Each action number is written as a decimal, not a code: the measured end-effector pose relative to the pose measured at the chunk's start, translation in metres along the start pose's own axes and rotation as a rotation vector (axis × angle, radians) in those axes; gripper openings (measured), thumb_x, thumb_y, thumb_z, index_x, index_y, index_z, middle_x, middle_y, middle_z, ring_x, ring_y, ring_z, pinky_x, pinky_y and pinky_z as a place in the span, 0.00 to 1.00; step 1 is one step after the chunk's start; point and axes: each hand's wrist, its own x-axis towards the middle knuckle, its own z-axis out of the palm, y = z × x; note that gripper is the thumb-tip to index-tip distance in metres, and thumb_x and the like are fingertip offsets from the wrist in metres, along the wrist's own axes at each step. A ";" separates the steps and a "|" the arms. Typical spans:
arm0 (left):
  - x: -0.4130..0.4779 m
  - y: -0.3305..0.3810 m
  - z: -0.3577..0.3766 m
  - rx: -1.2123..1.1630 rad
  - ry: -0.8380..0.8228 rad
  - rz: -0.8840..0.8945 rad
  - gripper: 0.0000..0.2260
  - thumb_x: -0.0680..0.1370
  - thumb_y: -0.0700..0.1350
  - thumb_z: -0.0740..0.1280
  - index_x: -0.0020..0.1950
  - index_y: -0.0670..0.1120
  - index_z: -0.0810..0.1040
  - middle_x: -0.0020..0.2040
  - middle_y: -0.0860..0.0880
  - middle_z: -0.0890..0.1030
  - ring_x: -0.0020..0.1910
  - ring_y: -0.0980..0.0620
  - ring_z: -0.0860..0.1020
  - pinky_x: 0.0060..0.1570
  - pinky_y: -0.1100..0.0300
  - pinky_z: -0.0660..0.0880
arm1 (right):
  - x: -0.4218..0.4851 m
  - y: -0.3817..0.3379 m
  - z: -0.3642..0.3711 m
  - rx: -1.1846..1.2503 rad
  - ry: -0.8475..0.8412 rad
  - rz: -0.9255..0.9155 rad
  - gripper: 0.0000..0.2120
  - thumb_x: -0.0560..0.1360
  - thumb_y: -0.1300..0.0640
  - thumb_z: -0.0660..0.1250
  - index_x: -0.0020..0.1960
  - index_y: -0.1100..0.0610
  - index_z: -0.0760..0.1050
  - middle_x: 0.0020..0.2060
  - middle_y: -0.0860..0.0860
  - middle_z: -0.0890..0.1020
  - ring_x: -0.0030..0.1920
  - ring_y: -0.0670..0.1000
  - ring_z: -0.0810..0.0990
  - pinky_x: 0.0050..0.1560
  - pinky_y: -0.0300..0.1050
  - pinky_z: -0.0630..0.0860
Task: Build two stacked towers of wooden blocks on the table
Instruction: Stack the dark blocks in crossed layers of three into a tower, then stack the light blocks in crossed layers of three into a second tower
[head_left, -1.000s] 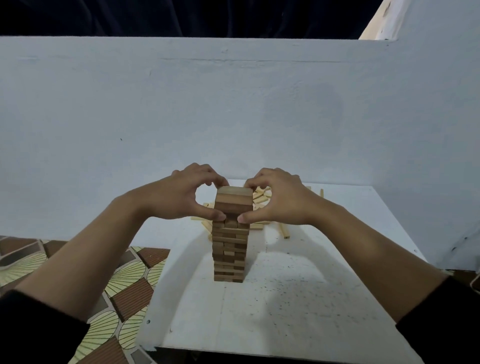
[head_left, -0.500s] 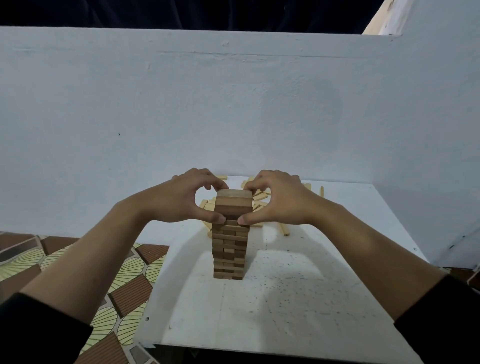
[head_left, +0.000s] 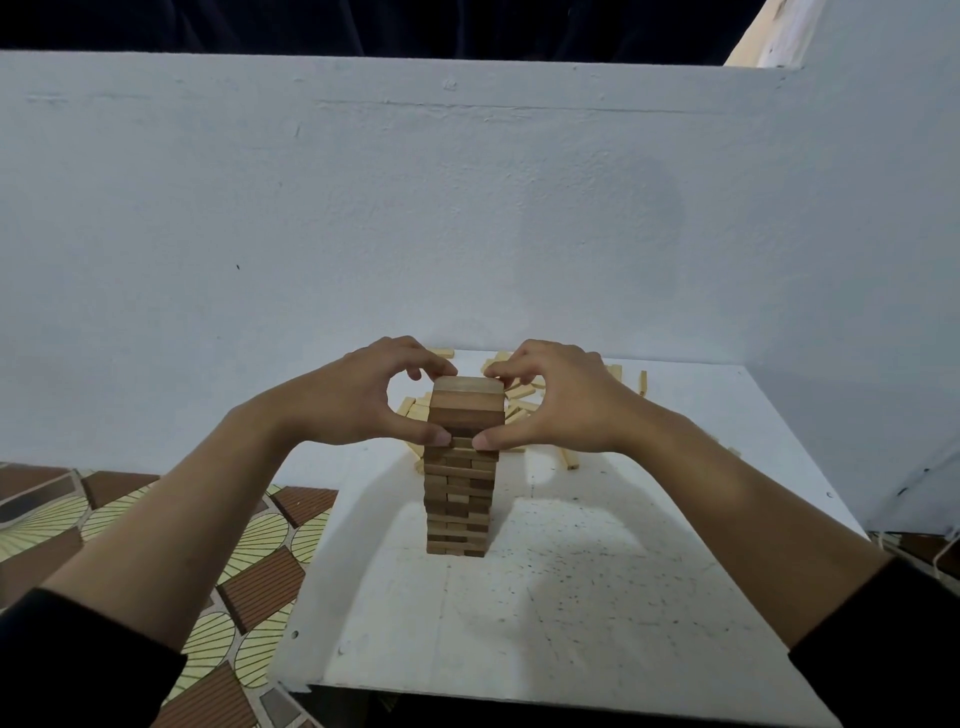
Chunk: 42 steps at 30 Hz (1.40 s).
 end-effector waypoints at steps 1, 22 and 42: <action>0.000 0.000 0.000 -0.004 0.004 -0.002 0.37 0.61 0.74 0.70 0.67 0.63 0.73 0.60 0.67 0.73 0.62 0.66 0.69 0.53 0.62 0.69 | 0.000 0.000 0.000 0.007 -0.001 0.001 0.38 0.63 0.31 0.76 0.70 0.44 0.75 0.59 0.41 0.76 0.59 0.45 0.73 0.67 0.56 0.65; -0.006 -0.044 0.078 -0.537 0.648 -0.288 0.03 0.82 0.45 0.67 0.50 0.50 0.79 0.47 0.57 0.82 0.46 0.58 0.79 0.45 0.62 0.72 | -0.011 0.091 0.069 0.572 0.519 0.195 0.05 0.80 0.54 0.68 0.48 0.51 0.82 0.45 0.46 0.83 0.47 0.43 0.78 0.44 0.30 0.71; 0.063 -0.138 0.165 0.380 0.188 -0.354 0.55 0.74 0.53 0.76 0.78 0.63 0.30 0.82 0.40 0.51 0.81 0.39 0.50 0.75 0.46 0.51 | 0.088 0.153 0.151 -0.177 0.014 0.105 0.40 0.74 0.25 0.38 0.81 0.42 0.50 0.82 0.49 0.47 0.80 0.52 0.35 0.77 0.64 0.39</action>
